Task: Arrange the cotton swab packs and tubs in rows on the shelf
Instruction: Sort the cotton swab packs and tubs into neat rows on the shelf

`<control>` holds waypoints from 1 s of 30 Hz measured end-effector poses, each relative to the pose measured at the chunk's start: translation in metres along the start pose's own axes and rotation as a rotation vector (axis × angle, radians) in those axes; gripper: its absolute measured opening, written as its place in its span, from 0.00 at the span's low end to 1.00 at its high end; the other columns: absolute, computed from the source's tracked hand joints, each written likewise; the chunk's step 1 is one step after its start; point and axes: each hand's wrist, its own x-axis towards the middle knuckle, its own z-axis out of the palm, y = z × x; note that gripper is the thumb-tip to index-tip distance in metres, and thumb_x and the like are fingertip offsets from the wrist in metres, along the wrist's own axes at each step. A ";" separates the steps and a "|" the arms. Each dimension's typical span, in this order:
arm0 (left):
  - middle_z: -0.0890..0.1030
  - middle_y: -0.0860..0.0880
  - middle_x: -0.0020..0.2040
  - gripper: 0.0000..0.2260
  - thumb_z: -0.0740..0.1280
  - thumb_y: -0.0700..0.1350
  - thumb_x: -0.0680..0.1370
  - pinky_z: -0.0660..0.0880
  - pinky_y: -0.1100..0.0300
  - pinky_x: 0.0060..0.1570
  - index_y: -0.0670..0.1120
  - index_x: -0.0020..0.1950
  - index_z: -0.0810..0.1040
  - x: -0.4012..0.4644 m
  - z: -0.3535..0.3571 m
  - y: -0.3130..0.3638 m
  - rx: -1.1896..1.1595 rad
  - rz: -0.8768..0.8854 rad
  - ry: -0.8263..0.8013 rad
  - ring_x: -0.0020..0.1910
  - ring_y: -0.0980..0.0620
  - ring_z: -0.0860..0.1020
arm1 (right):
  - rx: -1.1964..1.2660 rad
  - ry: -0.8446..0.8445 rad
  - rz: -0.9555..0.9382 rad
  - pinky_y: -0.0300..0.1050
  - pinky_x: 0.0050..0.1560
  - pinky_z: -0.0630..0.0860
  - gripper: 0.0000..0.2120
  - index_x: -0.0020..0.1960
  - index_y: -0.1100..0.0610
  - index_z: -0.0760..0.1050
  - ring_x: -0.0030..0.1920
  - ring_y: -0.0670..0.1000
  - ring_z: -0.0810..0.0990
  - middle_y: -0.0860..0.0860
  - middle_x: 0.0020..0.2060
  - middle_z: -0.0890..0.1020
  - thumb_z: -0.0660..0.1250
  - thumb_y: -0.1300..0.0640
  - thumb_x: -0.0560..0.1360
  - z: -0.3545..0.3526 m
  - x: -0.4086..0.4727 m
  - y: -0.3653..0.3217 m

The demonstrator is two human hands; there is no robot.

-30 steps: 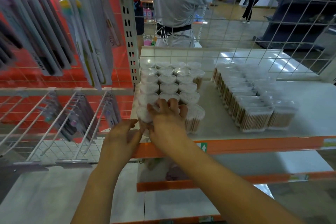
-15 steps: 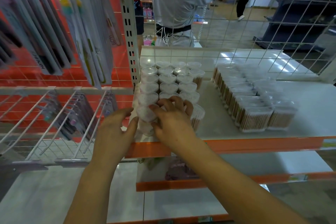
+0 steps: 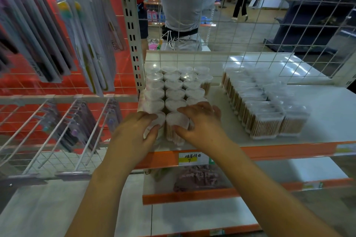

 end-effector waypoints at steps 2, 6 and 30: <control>0.82 0.44 0.51 0.24 0.55 0.55 0.73 0.71 0.53 0.51 0.42 0.55 0.80 0.001 0.000 0.000 0.007 -0.002 -0.009 0.50 0.43 0.78 | -0.010 -0.004 0.005 0.54 0.69 0.48 0.27 0.68 0.47 0.68 0.69 0.52 0.59 0.46 0.65 0.71 0.61 0.38 0.73 0.005 -0.001 -0.003; 0.81 0.44 0.51 0.23 0.55 0.55 0.72 0.71 0.53 0.52 0.43 0.55 0.80 -0.001 0.001 -0.001 0.008 -0.007 -0.015 0.51 0.43 0.78 | 0.002 0.155 0.000 0.66 0.62 0.58 0.23 0.54 0.53 0.79 0.59 0.60 0.73 0.51 0.50 0.81 0.62 0.43 0.65 0.016 -0.005 -0.008; 0.80 0.56 0.53 0.18 0.67 0.50 0.69 0.73 0.63 0.55 0.56 0.59 0.74 0.009 -0.011 0.029 -0.849 -0.151 0.019 0.55 0.59 0.77 | 0.741 0.377 0.063 0.22 0.45 0.68 0.12 0.53 0.55 0.80 0.45 0.31 0.75 0.43 0.46 0.79 0.73 0.58 0.69 -0.032 -0.006 -0.015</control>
